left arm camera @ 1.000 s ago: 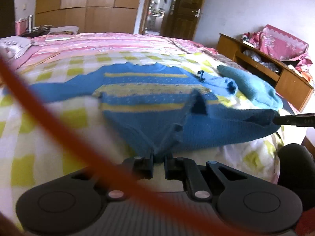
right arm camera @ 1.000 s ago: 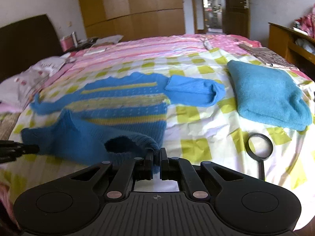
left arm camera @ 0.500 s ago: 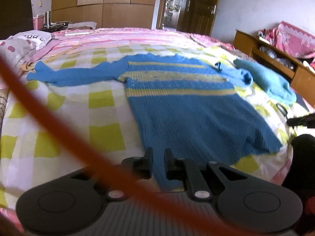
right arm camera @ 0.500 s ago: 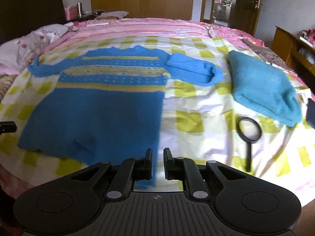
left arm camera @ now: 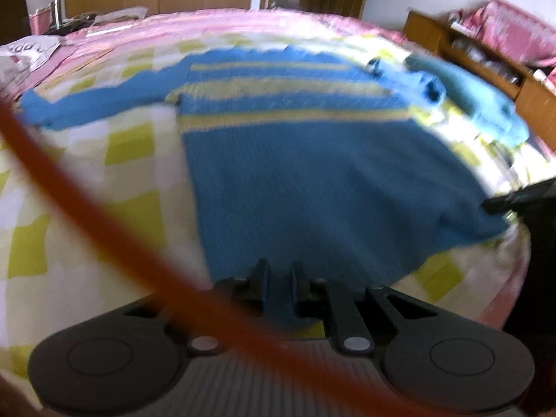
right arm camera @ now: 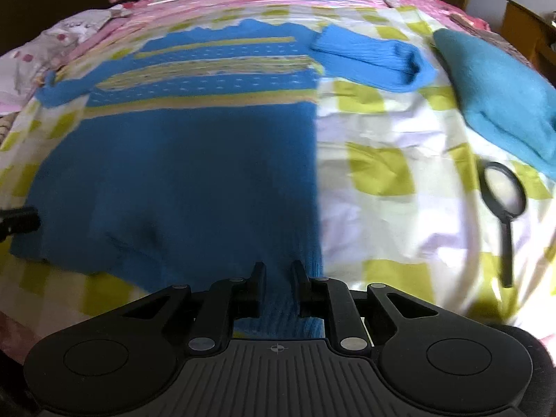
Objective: Fold small clothes
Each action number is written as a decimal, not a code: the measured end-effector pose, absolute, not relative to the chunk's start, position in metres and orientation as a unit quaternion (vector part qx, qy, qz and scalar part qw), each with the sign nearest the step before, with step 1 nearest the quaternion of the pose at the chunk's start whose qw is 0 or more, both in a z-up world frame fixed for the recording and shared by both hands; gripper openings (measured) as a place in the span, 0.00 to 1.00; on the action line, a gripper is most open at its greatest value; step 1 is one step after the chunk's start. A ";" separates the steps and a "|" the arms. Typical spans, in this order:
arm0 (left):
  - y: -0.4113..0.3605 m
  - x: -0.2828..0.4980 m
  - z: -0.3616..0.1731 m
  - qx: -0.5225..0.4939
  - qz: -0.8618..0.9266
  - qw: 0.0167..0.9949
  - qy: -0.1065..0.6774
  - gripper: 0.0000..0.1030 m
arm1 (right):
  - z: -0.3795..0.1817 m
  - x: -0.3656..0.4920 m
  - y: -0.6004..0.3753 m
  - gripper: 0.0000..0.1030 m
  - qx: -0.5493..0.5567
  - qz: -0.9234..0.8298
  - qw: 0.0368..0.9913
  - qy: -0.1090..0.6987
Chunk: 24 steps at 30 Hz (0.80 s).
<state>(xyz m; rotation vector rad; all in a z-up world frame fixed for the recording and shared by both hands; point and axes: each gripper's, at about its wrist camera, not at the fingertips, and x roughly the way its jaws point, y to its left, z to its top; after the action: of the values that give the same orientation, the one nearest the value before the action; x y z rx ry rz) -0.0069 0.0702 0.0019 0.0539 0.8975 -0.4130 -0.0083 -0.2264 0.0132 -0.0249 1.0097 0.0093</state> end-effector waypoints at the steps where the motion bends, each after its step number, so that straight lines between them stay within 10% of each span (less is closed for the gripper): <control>1: 0.073 -0.008 0.003 0.026 -0.198 0.880 0.432 0.19 | 0.014 -0.008 -0.228 0.14 -0.028 -0.005 0.876 0.482; 24: 0.076 -0.016 0.018 0.015 -0.180 0.895 0.407 0.24 | 0.023 -0.028 -0.140 0.32 -0.103 0.173 0.893 0.403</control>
<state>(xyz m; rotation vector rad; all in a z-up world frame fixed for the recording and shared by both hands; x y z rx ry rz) -0.0165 0.0760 0.0179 0.0320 0.8441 -0.3728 -0.0283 -0.1395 0.0226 -0.2137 0.8369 0.3592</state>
